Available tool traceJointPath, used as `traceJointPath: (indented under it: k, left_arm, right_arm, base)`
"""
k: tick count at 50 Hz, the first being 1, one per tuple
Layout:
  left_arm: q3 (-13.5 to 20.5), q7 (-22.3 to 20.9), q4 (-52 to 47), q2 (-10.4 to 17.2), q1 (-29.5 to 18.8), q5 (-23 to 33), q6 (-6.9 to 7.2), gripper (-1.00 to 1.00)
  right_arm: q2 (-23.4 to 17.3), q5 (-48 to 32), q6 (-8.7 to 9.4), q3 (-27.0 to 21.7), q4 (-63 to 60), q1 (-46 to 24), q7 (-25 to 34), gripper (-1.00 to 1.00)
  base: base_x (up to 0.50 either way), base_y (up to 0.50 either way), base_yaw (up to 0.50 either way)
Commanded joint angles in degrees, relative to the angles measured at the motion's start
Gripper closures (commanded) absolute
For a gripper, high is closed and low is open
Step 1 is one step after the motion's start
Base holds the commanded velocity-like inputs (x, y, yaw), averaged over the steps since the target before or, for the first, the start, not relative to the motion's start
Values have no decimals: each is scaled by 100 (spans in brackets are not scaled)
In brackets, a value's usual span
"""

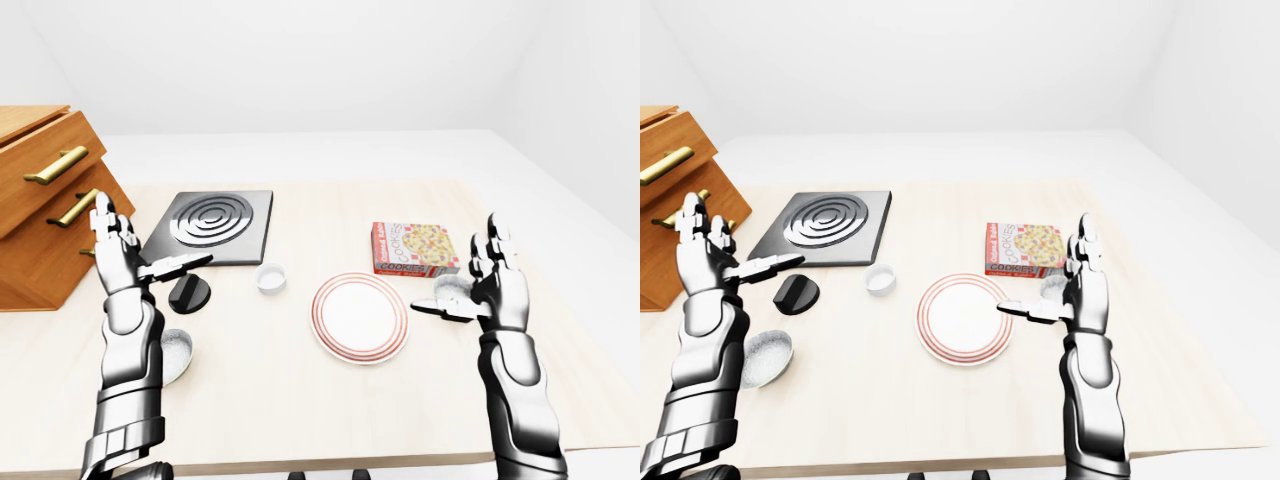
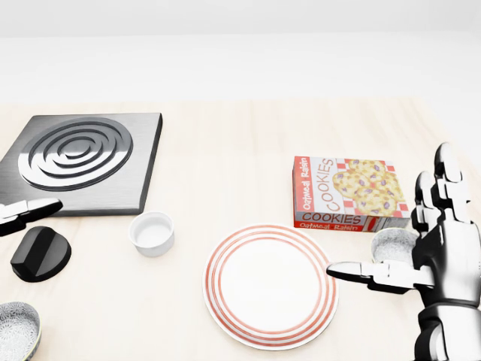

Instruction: Pick the akita bowl next to the plate and place it on the plate.

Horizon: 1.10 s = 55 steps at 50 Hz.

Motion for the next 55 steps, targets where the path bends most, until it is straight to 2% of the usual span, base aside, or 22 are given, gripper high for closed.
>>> traceJointPath:
  k: [1,2,3,4,12,21,23,29,32,34,36,38,40,41,43,44,45,46,49,55]
  left_arm:
    - [-44,-6,109,-42,9,49,-108,-100]
    - [-40,-21,196,-35,-15,40,-157,-100]
    - [-47,-3,89,-41,14,35,-73,-100]
    - [-46,-3,78,-43,17,36,-65,-100]
    - [-52,-2,130,-54,19,49,-92,-100]
    - [-62,13,251,-40,-7,47,-175,-100]
    - [-70,8,346,-40,-33,55,-215,-100]
    - [-86,22,322,-48,-19,76,-215,-100]
    - [-88,20,341,-49,-18,78,-215,-100]
    - [-91,23,336,-53,-9,84,-215,-100]
    - [-95,24,327,-58,-6,94,-215,-100]
    - [-96,25,325,-61,-6,99,-215,-100]
    - [-97,12,390,-57,-16,104,-215,-100]
    - [-98,19,351,-60,-3,106,-215,-100]
    - [-97,15,380,-61,-7,108,-215,-100]
    - [-96,14,377,-59,-4,108,-215,-100]
    - [-99,18,376,-62,-4,113,-215,-100]
    - [-99,19,376,-62,-4,113,-215,-100]
    - [-102,17,380,-65,3,117,-215,-100]
    - [-109,18,483,-60,-26,128,-215,-100]
  right_arm:
    - [-265,-625,0,-321,-560,-185,-95,-100]
    - [-285,-811,0,-339,-536,-187,-140,-100]
    - [-309,-956,0,-356,-519,-195,-138,-100]
    - [-292,-982,0,-370,-518,-200,-120,-100]
    - [-383,-1480,0,-528,-468,-235,-27,-100]
    - [-883,-2217,0,-905,602,-607,-314,-100]
    - [-989,-2223,0,-945,902,-728,-375,-100]
    - [-1234,-2025,-13,-953,1736,-1010,-538,-100]
    - [-1322,-1879,-63,-931,2152,-1130,-596,-100]
    - [-1404,-1820,-179,-901,2487,-1223,-653,-100]
    - [-1459,-1694,-120,-903,2672,-1308,-651,-100]
    - [-1500,-1646,-142,-882,2779,-1345,-659,-100]
    - [-1554,-1617,-240,-835,3085,-1438,-716,-100]
    - [-1541,-1449,-125,-844,3139,-1478,-627,-100]
    - [-1559,-1397,-65,-814,3140,-1480,-636,-100]
    - [-1570,-1396,-128,-791,3240,-1505,-658,-100]
    - [-1553,-1328,-44,-771,3235,-1498,-599,-100]
    - [-1555,-1319,-37,-764,3233,-1496,-599,-100]
    - [-1571,-1331,-240,-705,3509,-1540,-665,-100]
    - [-1622,-1512,-499,-595,3711,-1590,-777,-100]
  base:
    - [0,0,0]
    - [0,0,0]
    - [0,0,0]
    - [0,0,0]
    - [0,0,0]
    - [0,0,0]
    - [0,0,0]
    - [0,0,0]
    - [0,0,0]
    - [0,0,0]
    - [0,0,0]
    - [0,0,0]
    - [0,0,0]
    - [0,0,0]
    - [0,0,0]
    - [0,0,0]
    - [0,0,0]
    - [0,0,0]
    - [0,0,0]
    - [0,0,0]
